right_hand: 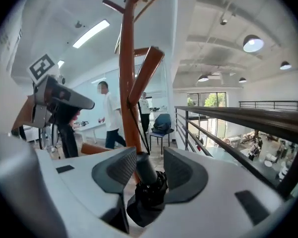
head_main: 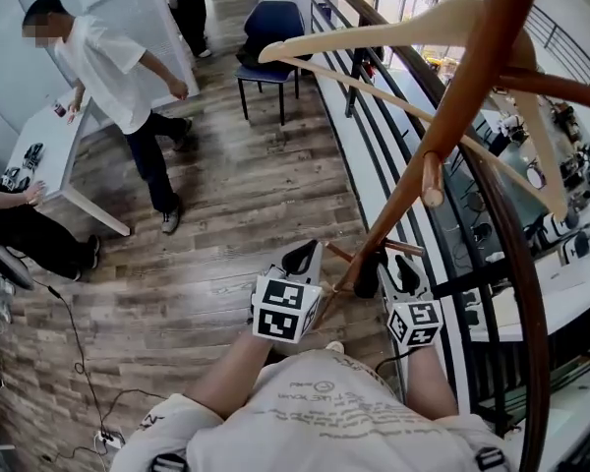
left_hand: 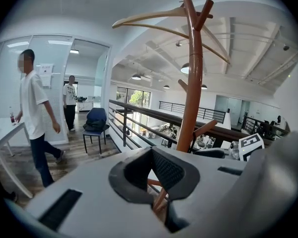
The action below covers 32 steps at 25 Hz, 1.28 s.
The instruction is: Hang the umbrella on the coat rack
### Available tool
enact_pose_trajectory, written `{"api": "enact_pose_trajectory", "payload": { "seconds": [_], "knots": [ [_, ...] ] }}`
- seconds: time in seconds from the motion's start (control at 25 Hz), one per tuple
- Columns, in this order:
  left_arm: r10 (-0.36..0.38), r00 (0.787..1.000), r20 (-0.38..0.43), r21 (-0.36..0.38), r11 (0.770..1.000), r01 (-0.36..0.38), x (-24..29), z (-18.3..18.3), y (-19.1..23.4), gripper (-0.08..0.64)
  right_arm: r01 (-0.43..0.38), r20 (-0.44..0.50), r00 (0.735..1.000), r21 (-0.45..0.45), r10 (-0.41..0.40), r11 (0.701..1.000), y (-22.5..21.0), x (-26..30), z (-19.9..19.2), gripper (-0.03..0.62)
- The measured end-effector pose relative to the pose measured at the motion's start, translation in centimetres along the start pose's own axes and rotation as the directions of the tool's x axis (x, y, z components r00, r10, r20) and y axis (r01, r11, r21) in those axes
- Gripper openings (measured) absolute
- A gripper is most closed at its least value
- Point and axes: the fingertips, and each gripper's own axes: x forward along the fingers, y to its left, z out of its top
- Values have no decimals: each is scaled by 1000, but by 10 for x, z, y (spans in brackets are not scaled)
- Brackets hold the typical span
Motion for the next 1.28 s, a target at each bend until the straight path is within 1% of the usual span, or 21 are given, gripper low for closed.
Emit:
{"api": "enact_pose_trajectory", "payload": {
  "seconds": [0.12,0.24,0.4,0.52,0.6,0.72,0.8,0.92,1.12,1.28],
  "knots": [
    [-31,1000,0,14,999,31,-1,2,11,3,64,60,996,57,-68,996,-2,-10,18,133],
    [-71,997,6,36,997,71,0,8,14,5,136,105,984,94,-145,986,-4,-24,32,82],
    [-122,992,8,51,991,122,1,12,18,3,251,135,955,111,-265,962,-3,-41,52,17],
    [-163,987,15,60,985,162,5,15,18,3,319,162,929,103,-332,942,2,-54,71,3],
    [-193,981,21,64,979,191,8,18,16,5,335,182,918,124,-353,934,8,-63,82,3],
    [-234,972,31,68,971,231,10,22,9,5,316,188,916,204,-354,926,16,-73,92,2],
    [-255,966,28,78,964,252,10,23,4,5,321,188,910,242,-369,916,19,-79,98,0],
    [-275,961,23,106,957,271,10,22,-1,3,371,176,894,224,-412,901,24,-84,107,0],
    [-309,950,38,121,945,303,14,31,-10,3,439,184,863,188,-470,879,26,-78,124,0],
    [-325,943,63,117,941,317,11,33,-13,4,457,179,857,170,-483,873,35,-73,127,0]
  ]
}}
